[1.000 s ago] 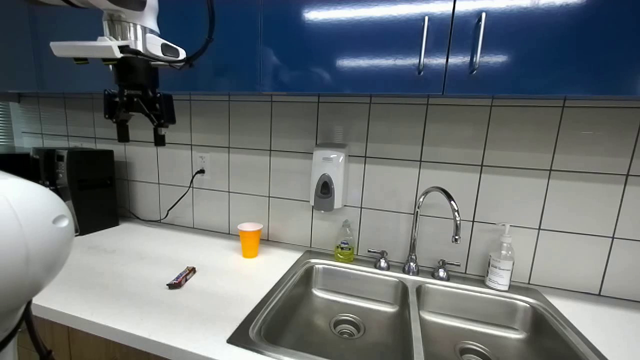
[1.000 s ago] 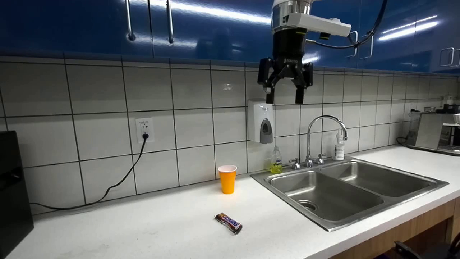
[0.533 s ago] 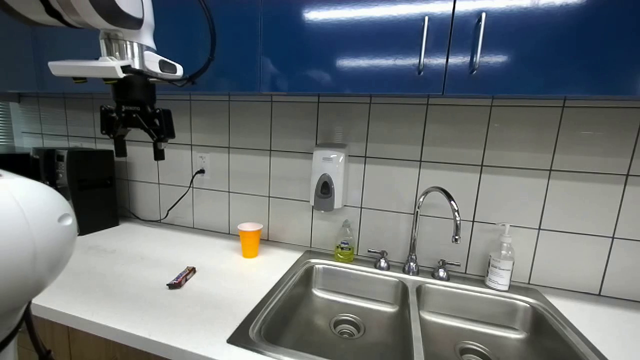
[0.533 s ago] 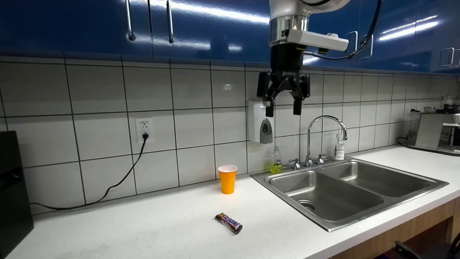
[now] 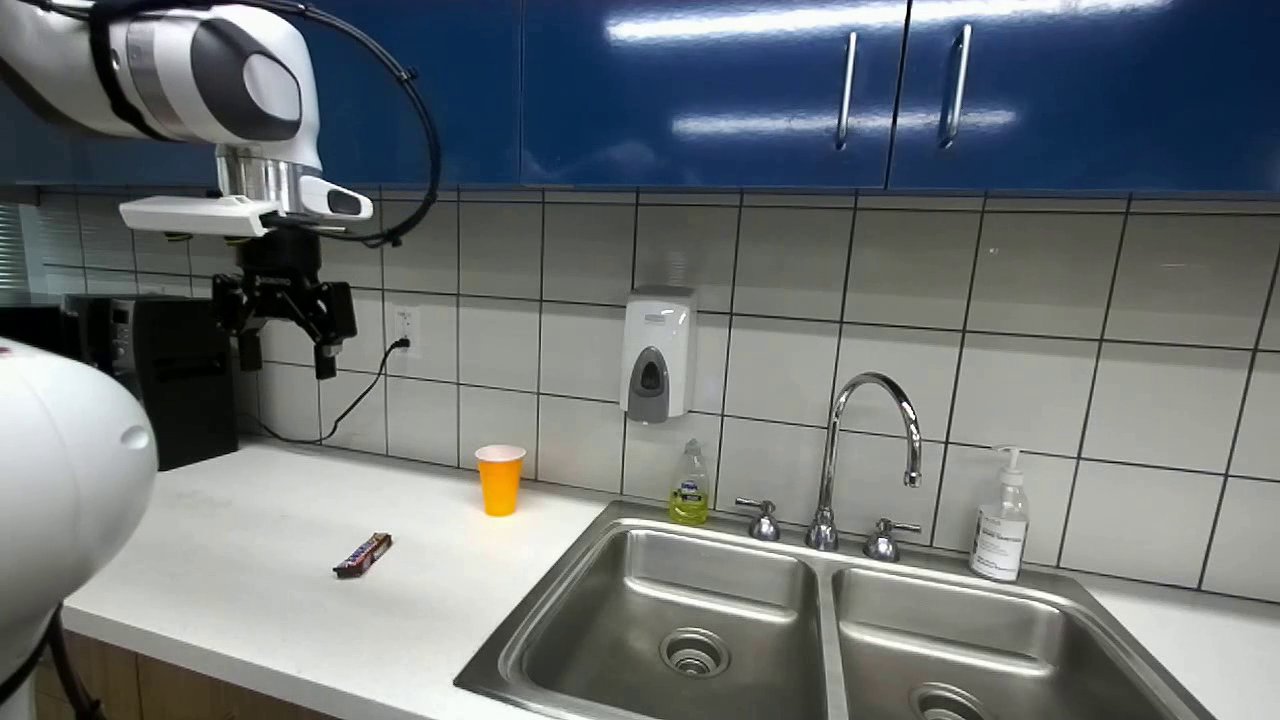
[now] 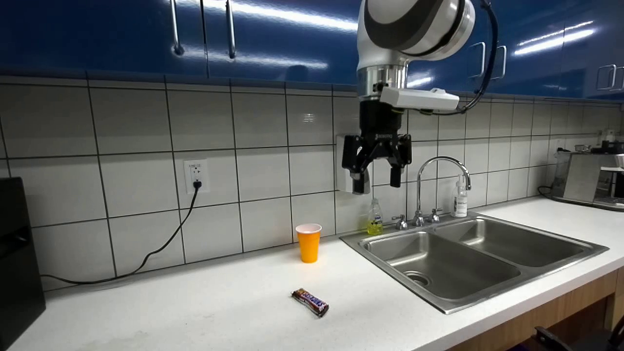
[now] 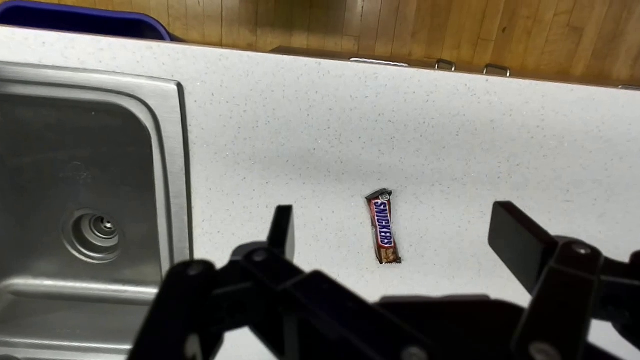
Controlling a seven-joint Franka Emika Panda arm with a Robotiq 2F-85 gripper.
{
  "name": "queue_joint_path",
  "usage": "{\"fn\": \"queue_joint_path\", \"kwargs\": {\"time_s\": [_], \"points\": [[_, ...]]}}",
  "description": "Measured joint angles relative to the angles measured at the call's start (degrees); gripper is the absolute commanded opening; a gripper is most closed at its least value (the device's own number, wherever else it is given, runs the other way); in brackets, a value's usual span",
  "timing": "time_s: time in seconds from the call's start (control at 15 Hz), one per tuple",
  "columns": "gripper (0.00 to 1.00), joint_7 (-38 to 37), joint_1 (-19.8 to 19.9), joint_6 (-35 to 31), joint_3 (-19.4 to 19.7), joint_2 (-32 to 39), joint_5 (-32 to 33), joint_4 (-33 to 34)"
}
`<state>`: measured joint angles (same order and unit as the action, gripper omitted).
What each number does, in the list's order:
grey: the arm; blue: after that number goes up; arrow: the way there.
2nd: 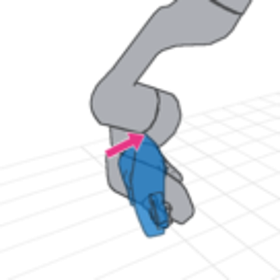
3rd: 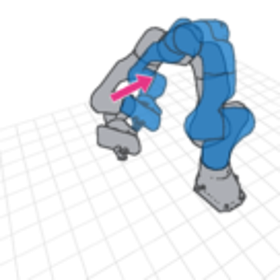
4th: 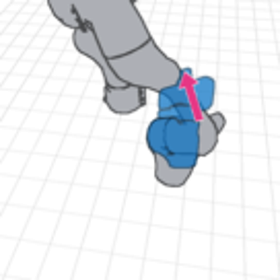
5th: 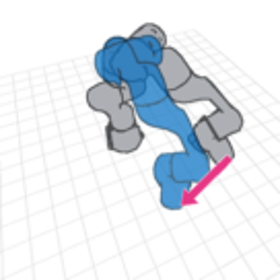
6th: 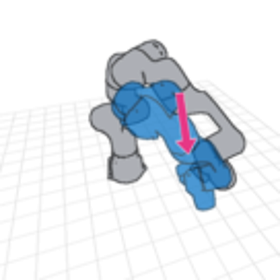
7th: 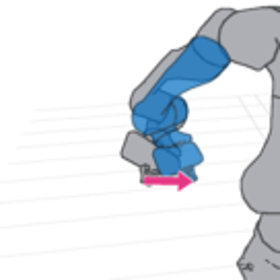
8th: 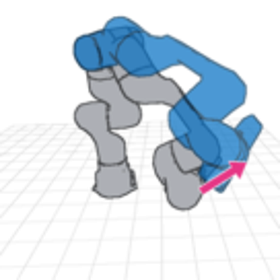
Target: Put the snickers bar in the sink
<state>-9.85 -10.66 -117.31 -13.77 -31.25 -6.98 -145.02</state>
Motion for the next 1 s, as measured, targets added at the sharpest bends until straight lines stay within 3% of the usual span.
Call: {"fn": "queue_joint_path", "kwargs": {"time_s": [1.0], "points": [[1.0, -0.56, -0.95, -17.77, -2.8, 17.31, 3.89, -2.49]]}}
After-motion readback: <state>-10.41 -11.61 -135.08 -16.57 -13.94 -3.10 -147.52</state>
